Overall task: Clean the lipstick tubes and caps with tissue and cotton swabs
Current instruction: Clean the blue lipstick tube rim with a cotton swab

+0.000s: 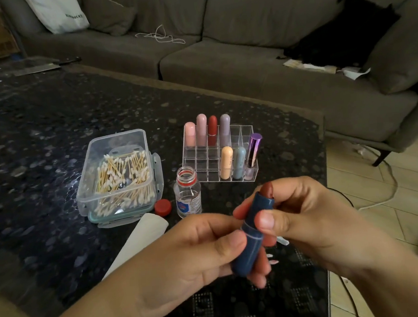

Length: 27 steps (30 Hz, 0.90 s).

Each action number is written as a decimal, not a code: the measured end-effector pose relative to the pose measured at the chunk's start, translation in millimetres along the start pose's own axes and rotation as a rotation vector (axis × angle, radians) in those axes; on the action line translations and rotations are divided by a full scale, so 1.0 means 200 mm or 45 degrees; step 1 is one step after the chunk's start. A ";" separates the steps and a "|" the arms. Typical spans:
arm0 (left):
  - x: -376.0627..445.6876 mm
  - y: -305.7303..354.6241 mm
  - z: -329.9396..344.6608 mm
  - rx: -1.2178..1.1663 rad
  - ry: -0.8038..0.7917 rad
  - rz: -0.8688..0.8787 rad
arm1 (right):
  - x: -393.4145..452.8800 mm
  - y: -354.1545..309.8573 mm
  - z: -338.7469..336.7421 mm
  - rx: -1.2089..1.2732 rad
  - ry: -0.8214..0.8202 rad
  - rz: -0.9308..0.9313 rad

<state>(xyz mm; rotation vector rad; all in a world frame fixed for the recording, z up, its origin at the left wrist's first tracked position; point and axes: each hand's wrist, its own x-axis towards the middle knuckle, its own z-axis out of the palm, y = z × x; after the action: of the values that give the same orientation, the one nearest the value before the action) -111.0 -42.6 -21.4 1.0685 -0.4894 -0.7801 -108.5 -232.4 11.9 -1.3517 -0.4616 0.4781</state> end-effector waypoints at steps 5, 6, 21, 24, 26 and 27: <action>0.00 0.00 0.00 -0.066 -0.089 -0.005 | -0.01 -0.01 0.01 0.015 -0.010 -0.021; 0.00 0.00 0.00 -0.008 0.012 0.032 | -0.01 -0.01 0.01 -0.035 0.036 -0.031; -0.01 0.01 -0.01 -0.123 -0.159 -0.020 | 0.00 0.02 0.01 0.016 -0.056 -0.139; -0.03 0.01 -0.03 -0.089 -0.139 -0.034 | 0.01 0.02 0.02 0.040 -0.133 -0.100; -0.04 0.01 -0.04 -0.007 0.082 0.009 | 0.01 0.03 0.02 -0.012 -0.049 -0.095; -0.04 0.01 -0.04 0.045 0.231 0.037 | 0.02 0.03 0.01 -0.085 0.016 -0.085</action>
<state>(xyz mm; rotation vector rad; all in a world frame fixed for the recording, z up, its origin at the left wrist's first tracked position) -109.4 -30.1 -22.5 1.1505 -0.3647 -0.6441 -107.3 -227.1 5.7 -1.3986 -0.5147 0.4025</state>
